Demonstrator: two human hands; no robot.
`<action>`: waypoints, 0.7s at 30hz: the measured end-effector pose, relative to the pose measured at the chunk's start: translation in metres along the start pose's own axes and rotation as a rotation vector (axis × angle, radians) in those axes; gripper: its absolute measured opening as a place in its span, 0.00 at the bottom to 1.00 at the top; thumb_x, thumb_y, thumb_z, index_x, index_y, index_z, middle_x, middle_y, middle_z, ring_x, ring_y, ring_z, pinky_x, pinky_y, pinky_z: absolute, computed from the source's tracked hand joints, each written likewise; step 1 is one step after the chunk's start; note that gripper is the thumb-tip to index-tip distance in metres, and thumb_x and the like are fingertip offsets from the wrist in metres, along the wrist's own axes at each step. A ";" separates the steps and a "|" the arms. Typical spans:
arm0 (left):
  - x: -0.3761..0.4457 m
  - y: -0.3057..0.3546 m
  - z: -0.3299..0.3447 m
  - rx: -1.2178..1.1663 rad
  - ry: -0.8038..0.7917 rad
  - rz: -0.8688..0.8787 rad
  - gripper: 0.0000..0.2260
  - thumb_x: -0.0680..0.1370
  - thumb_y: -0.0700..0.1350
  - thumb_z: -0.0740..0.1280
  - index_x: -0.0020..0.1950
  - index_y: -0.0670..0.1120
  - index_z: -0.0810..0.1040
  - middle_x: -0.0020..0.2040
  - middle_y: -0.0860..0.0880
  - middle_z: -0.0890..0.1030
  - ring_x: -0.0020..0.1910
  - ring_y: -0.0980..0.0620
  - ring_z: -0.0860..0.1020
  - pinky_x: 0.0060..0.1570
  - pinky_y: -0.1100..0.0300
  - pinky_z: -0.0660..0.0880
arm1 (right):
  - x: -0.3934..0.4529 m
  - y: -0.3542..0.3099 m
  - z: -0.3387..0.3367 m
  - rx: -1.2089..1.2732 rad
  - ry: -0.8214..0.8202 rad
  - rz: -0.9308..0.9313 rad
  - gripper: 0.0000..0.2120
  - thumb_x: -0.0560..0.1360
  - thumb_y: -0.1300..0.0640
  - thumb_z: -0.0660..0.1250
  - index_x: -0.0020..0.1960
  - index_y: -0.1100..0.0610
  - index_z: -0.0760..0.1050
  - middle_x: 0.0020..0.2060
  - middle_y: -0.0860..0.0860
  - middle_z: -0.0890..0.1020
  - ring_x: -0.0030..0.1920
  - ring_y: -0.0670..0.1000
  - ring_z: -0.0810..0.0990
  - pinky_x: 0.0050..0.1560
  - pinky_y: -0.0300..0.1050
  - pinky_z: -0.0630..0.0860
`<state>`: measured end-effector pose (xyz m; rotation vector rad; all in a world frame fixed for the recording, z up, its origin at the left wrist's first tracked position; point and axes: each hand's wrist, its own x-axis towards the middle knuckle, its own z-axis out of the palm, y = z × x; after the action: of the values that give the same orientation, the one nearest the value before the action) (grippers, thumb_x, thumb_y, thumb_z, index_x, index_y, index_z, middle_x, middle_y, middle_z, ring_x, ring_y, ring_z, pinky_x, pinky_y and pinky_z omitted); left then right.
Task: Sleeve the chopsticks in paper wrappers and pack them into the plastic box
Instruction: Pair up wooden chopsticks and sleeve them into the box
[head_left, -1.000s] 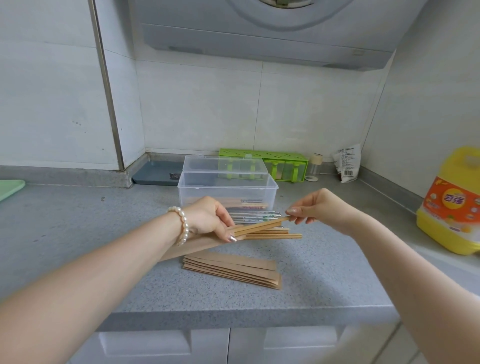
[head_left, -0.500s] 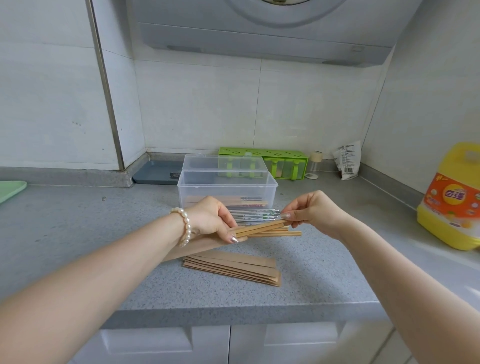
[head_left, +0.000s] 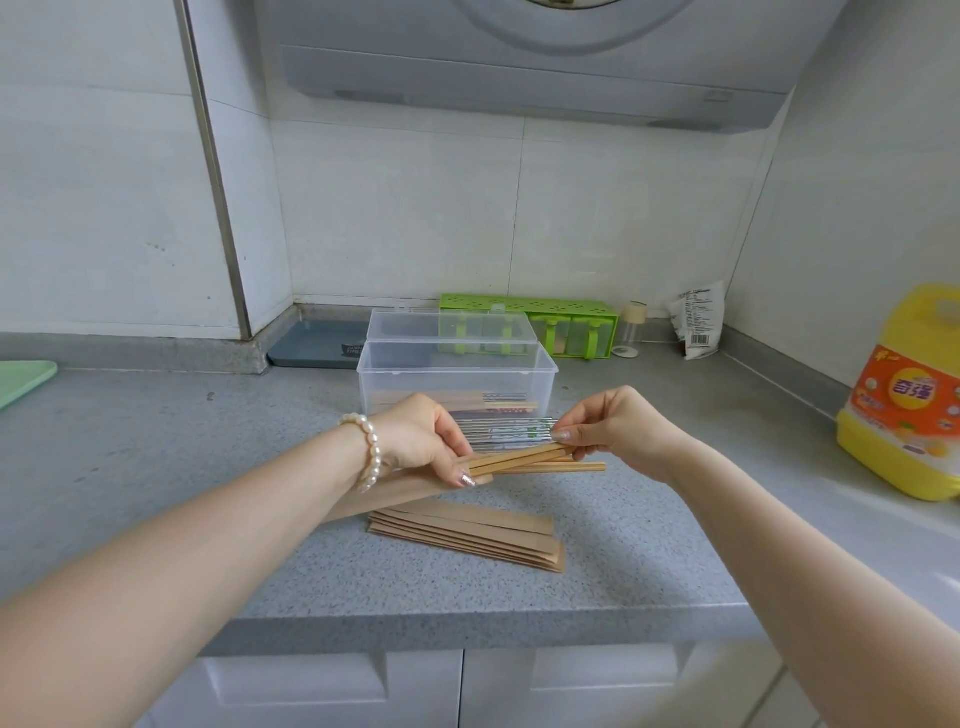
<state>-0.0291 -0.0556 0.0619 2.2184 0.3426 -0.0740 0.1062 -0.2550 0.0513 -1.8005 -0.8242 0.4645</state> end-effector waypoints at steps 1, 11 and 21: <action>0.000 0.000 -0.001 -0.004 0.001 0.001 0.10 0.64 0.32 0.75 0.37 0.44 0.82 0.36 0.49 0.83 0.44 0.49 0.80 0.57 0.51 0.76 | 0.000 -0.001 -0.001 -0.002 -0.007 0.015 0.04 0.70 0.67 0.70 0.37 0.62 0.80 0.27 0.51 0.82 0.27 0.46 0.78 0.31 0.35 0.75; 0.004 0.001 -0.003 -0.114 -0.060 -0.001 0.07 0.66 0.33 0.74 0.38 0.43 0.82 0.35 0.45 0.84 0.42 0.48 0.82 0.52 0.54 0.78 | -0.005 0.000 -0.007 -0.097 -0.068 0.155 0.18 0.63 0.48 0.70 0.38 0.65 0.80 0.30 0.57 0.81 0.31 0.52 0.78 0.38 0.43 0.73; 0.002 0.006 -0.003 -0.204 -0.114 -0.028 0.05 0.67 0.32 0.73 0.40 0.40 0.82 0.31 0.46 0.83 0.33 0.53 0.82 0.33 0.63 0.78 | -0.007 0.005 -0.009 0.095 -0.062 0.157 0.10 0.67 0.61 0.70 0.41 0.69 0.79 0.30 0.58 0.81 0.32 0.53 0.78 0.33 0.39 0.76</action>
<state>-0.0259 -0.0561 0.0684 1.9990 0.3045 -0.1730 0.1096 -0.2670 0.0496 -1.7771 -0.6941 0.6530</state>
